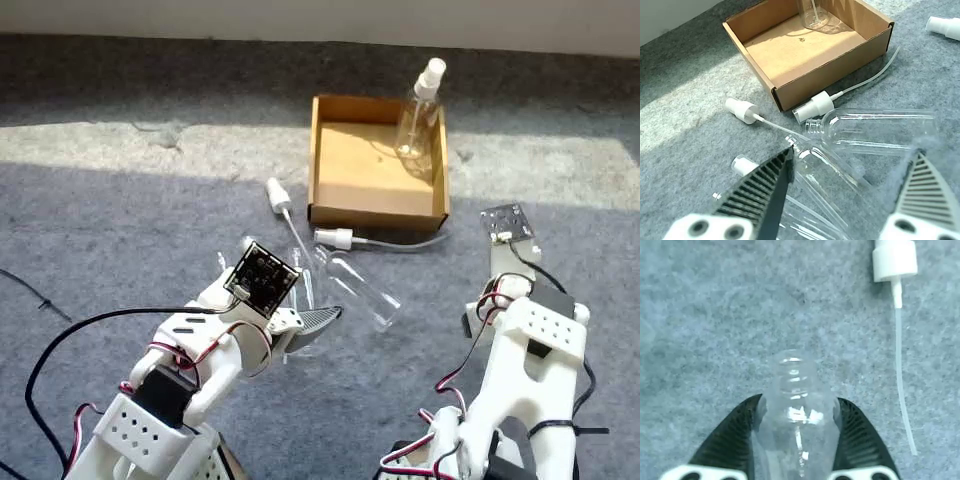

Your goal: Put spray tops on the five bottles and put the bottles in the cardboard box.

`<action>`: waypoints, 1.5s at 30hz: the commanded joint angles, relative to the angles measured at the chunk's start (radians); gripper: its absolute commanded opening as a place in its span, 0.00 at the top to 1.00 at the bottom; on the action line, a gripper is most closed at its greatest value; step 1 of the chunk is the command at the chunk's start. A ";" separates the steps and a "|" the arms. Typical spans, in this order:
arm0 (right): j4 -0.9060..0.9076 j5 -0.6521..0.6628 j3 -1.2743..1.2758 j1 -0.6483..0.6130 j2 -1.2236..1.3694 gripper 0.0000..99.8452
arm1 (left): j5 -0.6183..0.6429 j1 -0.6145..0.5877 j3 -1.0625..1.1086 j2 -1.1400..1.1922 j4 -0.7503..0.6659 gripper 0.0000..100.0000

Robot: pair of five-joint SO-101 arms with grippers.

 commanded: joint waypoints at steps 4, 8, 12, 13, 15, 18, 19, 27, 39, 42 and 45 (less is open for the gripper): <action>0.008 0.005 -0.005 0.016 0.084 0.84 | 0.009 -0.013 -0.018 -0.004 -0.023 0.67; 0.007 0.005 -0.005 0.019 0.133 0.82 | 0.009 -0.013 -0.018 -0.004 -0.023 0.67; 0.008 0.005 -0.005 0.016 0.142 0.77 | 0.008 -0.012 -0.018 -0.004 -0.021 0.67; 0.008 0.005 -0.005 0.016 0.142 0.75 | 0.008 -0.012 -0.018 -0.004 -0.021 0.67; 0.012 0.005 -0.005 0.016 0.142 0.72 | 0.008 -0.012 -0.018 -0.004 -0.021 0.67; 0.012 0.005 -0.008 0.013 0.142 0.72 | 0.008 -0.012 -0.018 -0.004 -0.021 0.67; 0.013 0.006 -0.018 0.007 0.142 0.72 | 0.008 -0.012 -0.018 -0.004 -0.021 0.67; 0.015 0.117 -0.079 -0.059 0.151 0.72 | 0.008 -0.012 -0.018 -0.004 -0.021 0.67; 0.128 0.138 -0.081 -0.064 0.153 0.72 | 0.008 -0.013 -0.018 -0.008 -0.021 0.67; 0.130 0.138 -0.084 -0.061 0.153 0.72 | 0.008 -0.013 -0.018 -0.010 -0.021 0.67; 0.130 0.140 -0.077 -0.061 0.153 0.74 | 0.008 -0.013 -0.018 -0.010 -0.021 0.67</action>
